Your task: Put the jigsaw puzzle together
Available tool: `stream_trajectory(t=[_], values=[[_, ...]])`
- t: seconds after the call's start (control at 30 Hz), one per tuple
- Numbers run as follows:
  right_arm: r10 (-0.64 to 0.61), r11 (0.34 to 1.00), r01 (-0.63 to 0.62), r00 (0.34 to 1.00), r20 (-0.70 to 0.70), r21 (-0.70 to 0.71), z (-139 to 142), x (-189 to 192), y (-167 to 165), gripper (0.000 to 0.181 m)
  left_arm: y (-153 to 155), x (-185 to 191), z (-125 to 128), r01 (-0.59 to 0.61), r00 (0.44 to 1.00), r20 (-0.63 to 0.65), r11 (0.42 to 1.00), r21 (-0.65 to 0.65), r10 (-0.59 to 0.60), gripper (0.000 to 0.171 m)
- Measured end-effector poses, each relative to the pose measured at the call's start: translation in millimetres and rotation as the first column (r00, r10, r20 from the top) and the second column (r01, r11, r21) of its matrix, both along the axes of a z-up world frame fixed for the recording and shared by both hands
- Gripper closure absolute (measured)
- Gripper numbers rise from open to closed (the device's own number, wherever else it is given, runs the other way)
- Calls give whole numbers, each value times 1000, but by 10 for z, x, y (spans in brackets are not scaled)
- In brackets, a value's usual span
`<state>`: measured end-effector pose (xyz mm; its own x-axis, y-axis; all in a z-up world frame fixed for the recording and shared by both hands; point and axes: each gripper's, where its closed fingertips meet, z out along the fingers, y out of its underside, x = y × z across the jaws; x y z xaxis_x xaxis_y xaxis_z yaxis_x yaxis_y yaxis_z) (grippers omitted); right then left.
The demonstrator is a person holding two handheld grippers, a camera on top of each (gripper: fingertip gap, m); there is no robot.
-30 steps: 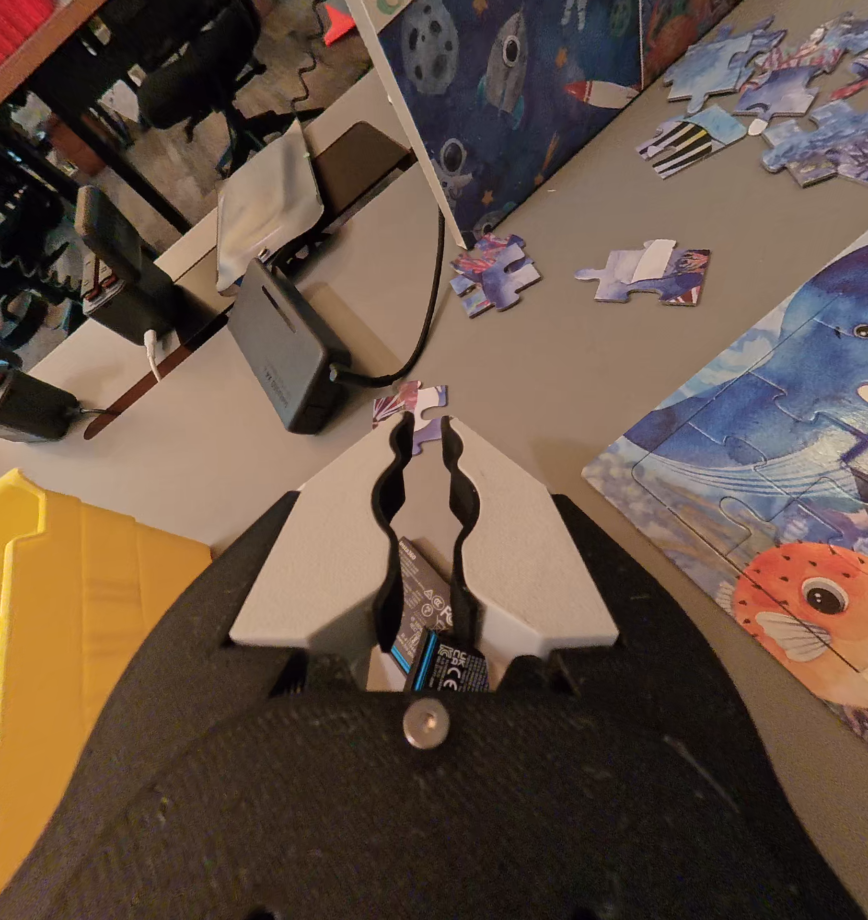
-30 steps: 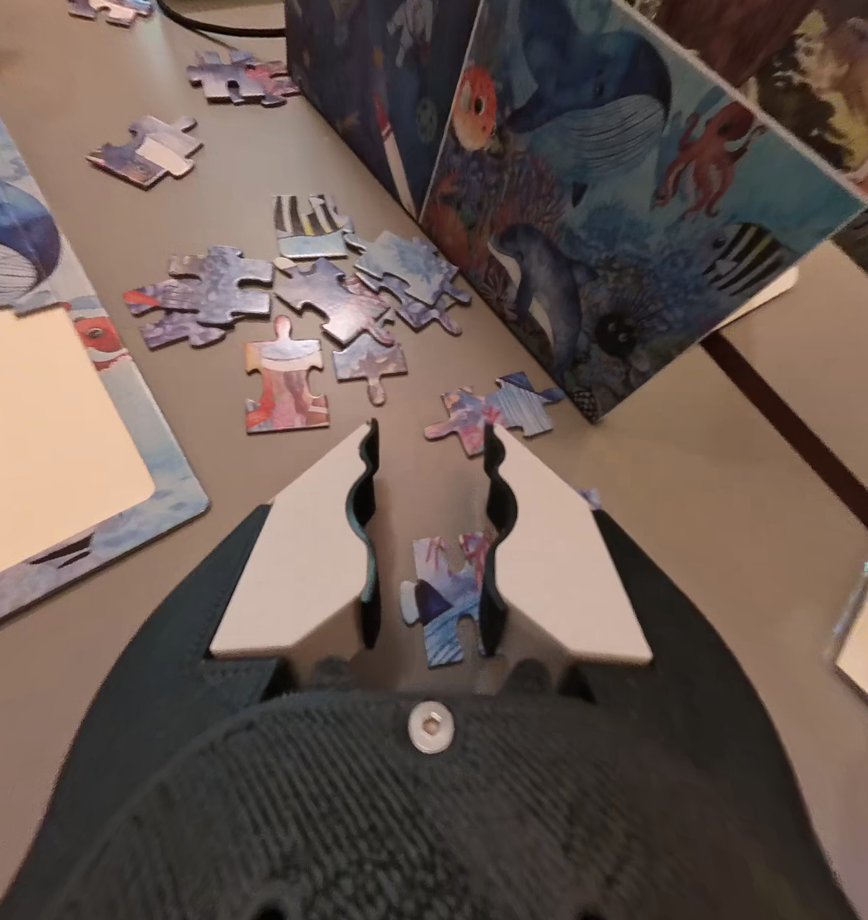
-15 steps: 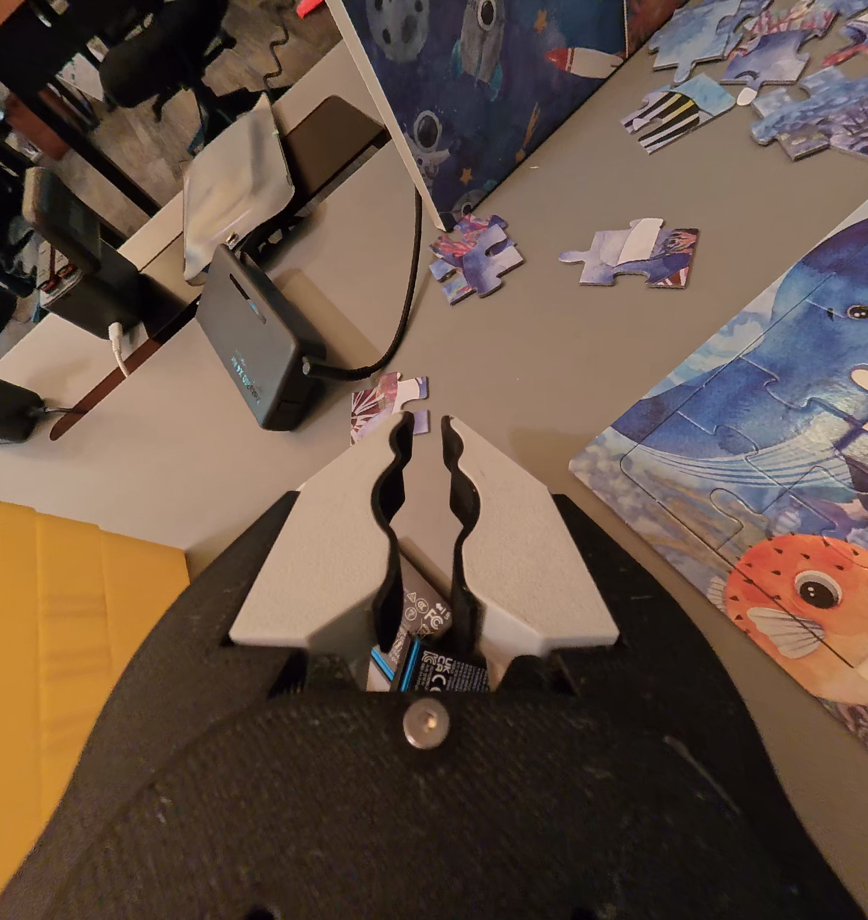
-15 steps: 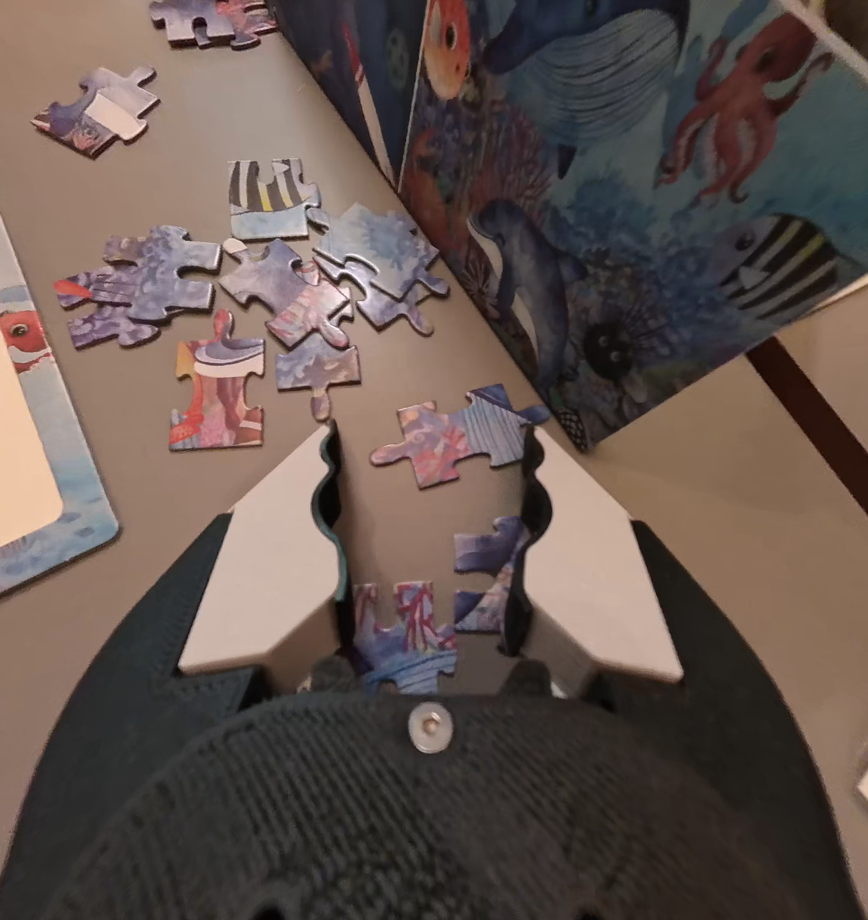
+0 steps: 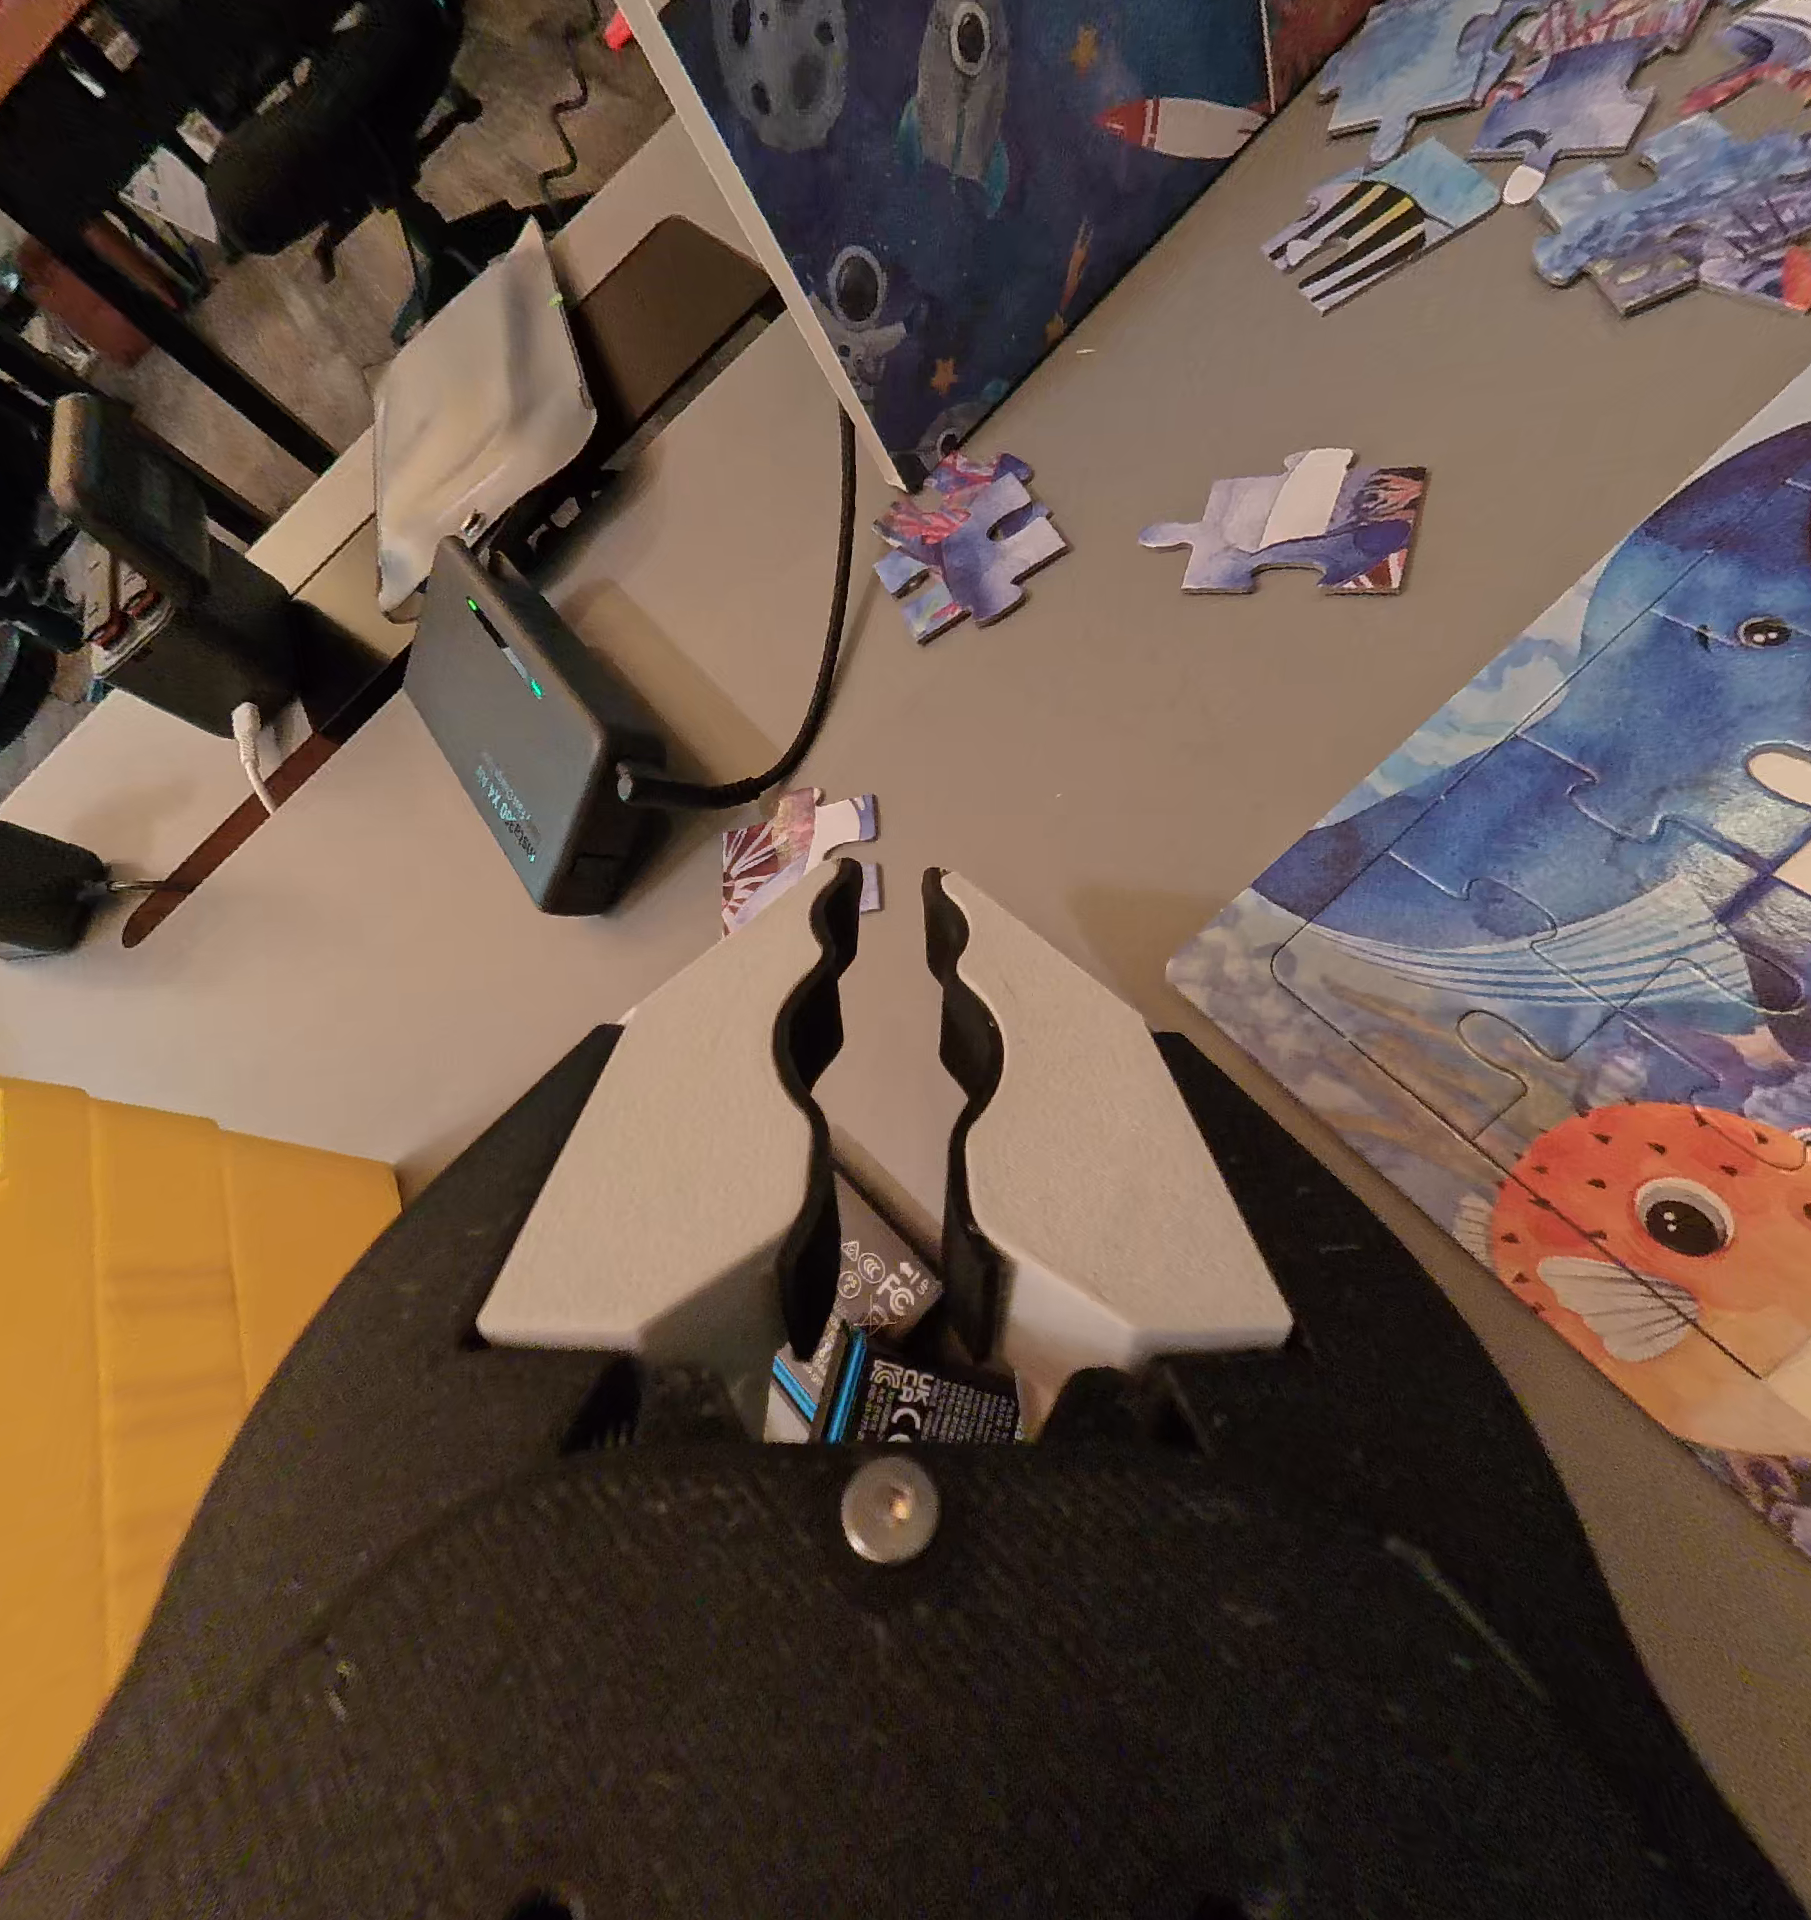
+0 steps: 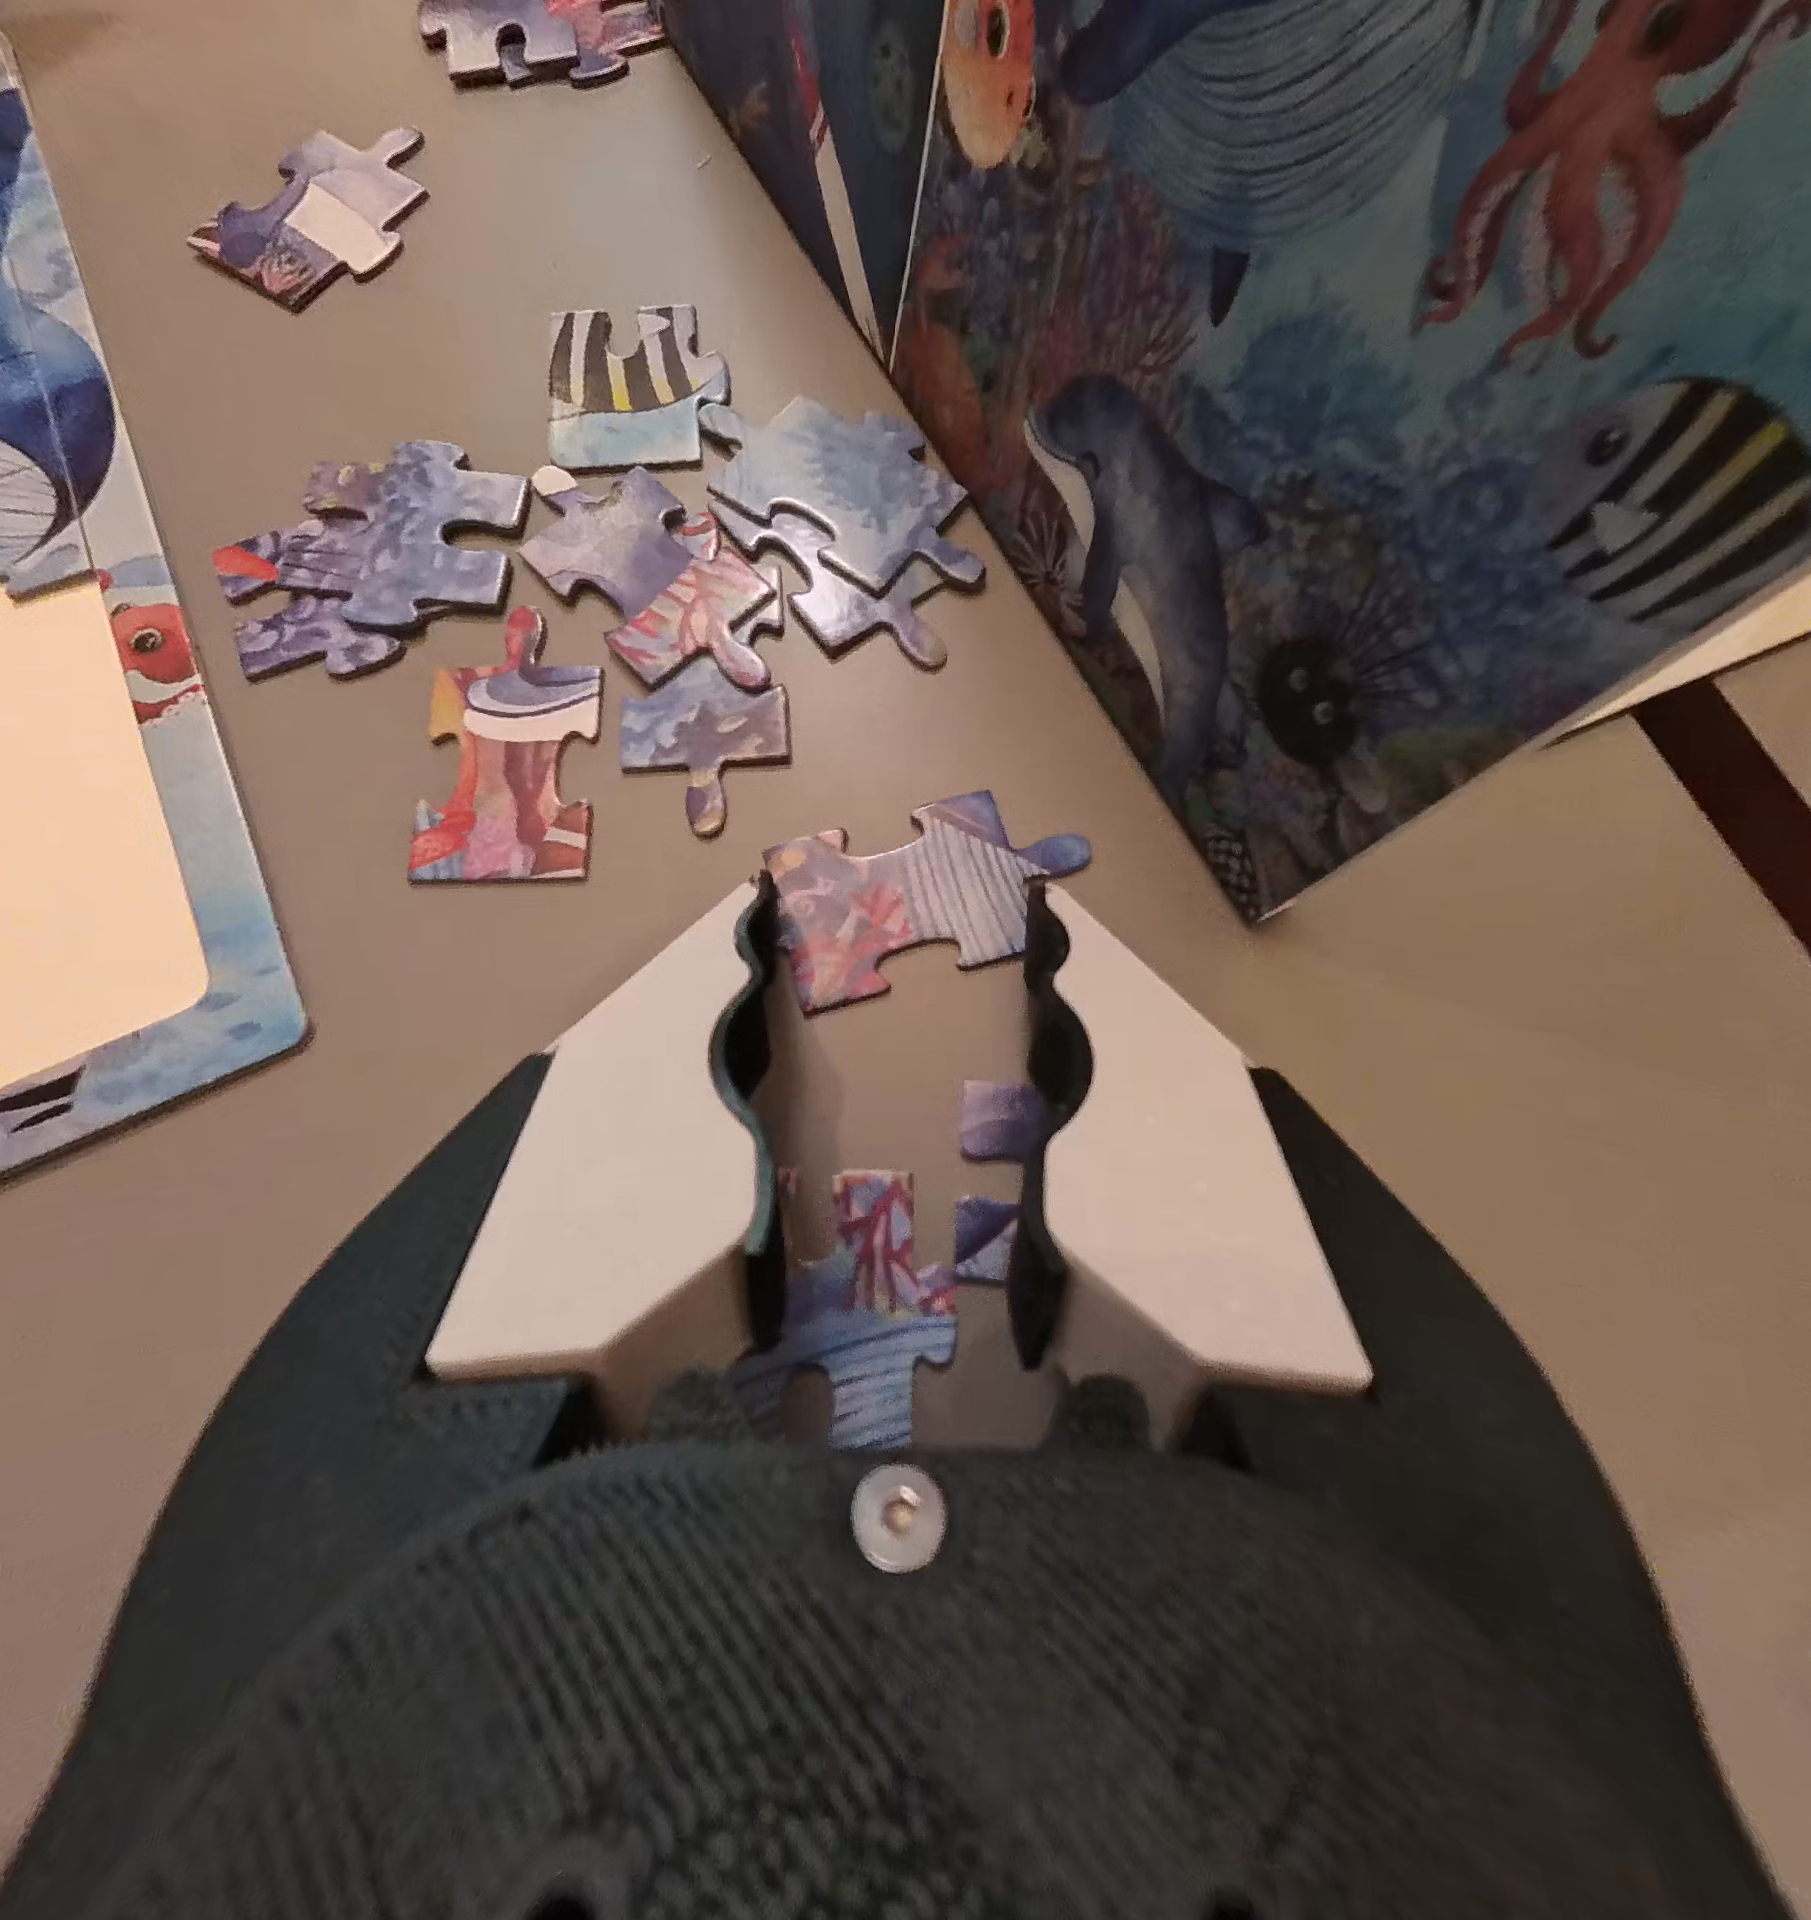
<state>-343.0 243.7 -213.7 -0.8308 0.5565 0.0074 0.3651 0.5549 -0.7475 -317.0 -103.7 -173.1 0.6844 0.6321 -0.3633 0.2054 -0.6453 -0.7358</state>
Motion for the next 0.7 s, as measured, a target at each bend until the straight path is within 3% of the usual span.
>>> stream_trajectory(t=[0.17,0.2,0.23,0.27,0.43,0.57,0.7], values=[[0,1000,0,1000,-6,1,6,112,-32,134,3,4,39,2,1000,-13,1000,13,-2,162],[-1,1000,1,1000,-12,-6,20,129,-48,141,6,6,37,4,1000,-12,1000,13,-4,162],[15,1000,-16,1000,-23,-25,56,161,-86,164,11,11,30,6,1000,-8,1000,12,-6,162],[28,998,-30,999,-39,-55,113,182,-133,166,17,15,17,8,1000,-3,1000,8,-8,162],[-3,996,-5,996,-85,-86,282,132,-248,138,41,30,-16,17,1000,-3,1000,-19,-17,161],[-142,990,143,987,-74,11,61,-77,8,101,58,40,-31,23,1000,5,1000,-20,-23,161],[-180,984,180,984,7,11,-22,-121,43,100,76,47,-50,28,1000,9,999,-29,-28,161]])
